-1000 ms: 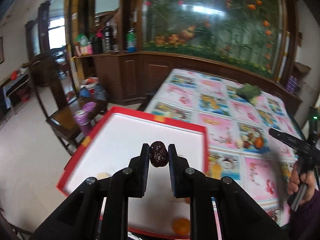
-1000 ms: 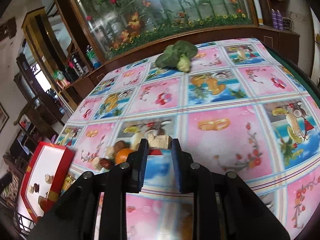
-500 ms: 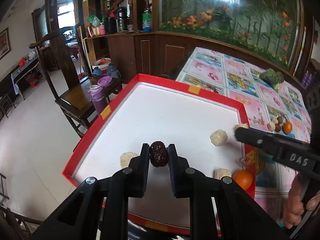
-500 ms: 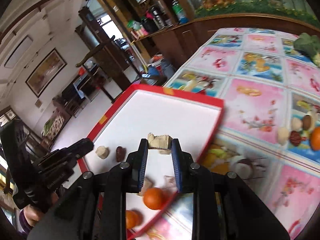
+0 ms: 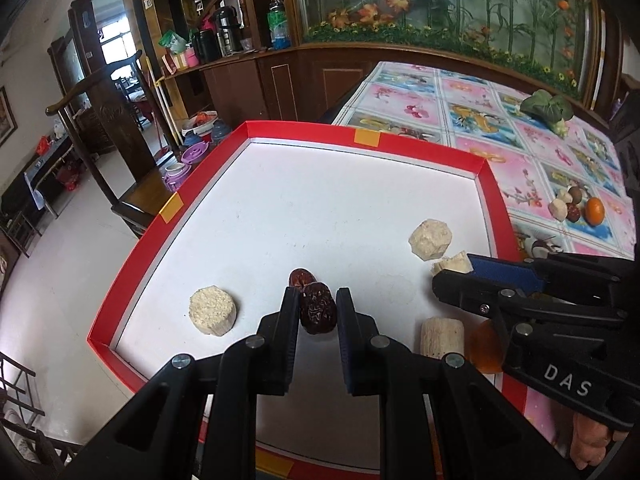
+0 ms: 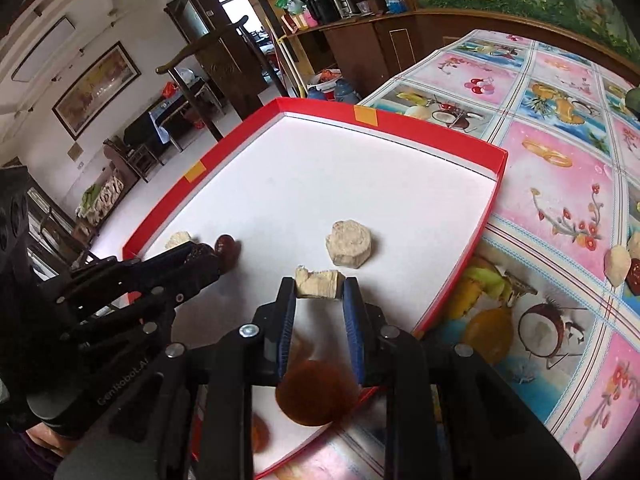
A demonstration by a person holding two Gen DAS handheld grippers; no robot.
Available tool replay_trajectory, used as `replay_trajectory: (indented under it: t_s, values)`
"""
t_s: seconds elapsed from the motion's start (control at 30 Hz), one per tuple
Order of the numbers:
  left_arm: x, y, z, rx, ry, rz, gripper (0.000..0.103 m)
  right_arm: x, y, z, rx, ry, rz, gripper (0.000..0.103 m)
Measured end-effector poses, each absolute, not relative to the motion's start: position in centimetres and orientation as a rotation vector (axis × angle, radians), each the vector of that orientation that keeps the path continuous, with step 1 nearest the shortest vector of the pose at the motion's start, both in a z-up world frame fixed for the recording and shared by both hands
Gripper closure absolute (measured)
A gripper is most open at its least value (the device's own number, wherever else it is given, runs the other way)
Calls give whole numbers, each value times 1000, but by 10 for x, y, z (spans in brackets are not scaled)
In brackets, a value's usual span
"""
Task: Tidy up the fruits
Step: 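Carry the red date and beige cube into the white tray and open both tools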
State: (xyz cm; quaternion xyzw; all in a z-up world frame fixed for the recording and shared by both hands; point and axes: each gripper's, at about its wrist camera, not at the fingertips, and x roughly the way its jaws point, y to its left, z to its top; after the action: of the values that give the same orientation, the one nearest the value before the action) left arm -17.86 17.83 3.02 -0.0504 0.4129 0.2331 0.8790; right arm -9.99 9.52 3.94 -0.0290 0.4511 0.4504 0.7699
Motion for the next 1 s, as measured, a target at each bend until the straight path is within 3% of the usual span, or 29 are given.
replay_trajectory:
  t_s: [0.37, 0.47, 0.57, 0.63, 0.87, 1.0]
  values:
    - [-181, 174, 30, -66, 858, 549, 85, -106, 101, 38, -142, 913, 943, 76]
    - [-182, 174, 32, -57, 857, 568, 75, -106, 101, 38, -146, 916, 951, 76]
    - [-183, 173, 37, -51, 847, 590, 46, -104, 95, 42, -101, 924, 969, 61]
    - [-183, 170, 43, -45, 831, 593, 44, -103, 87, 50, -73, 895, 975, 52]
    - [-166, 142, 62, -26, 801, 527, 26, -87, 26, 68, 11, 818, 918, 52]
    - [-146, 109, 70, 5, 788, 447, 25, -63, -42, 66, 58, 810, 783, 52]
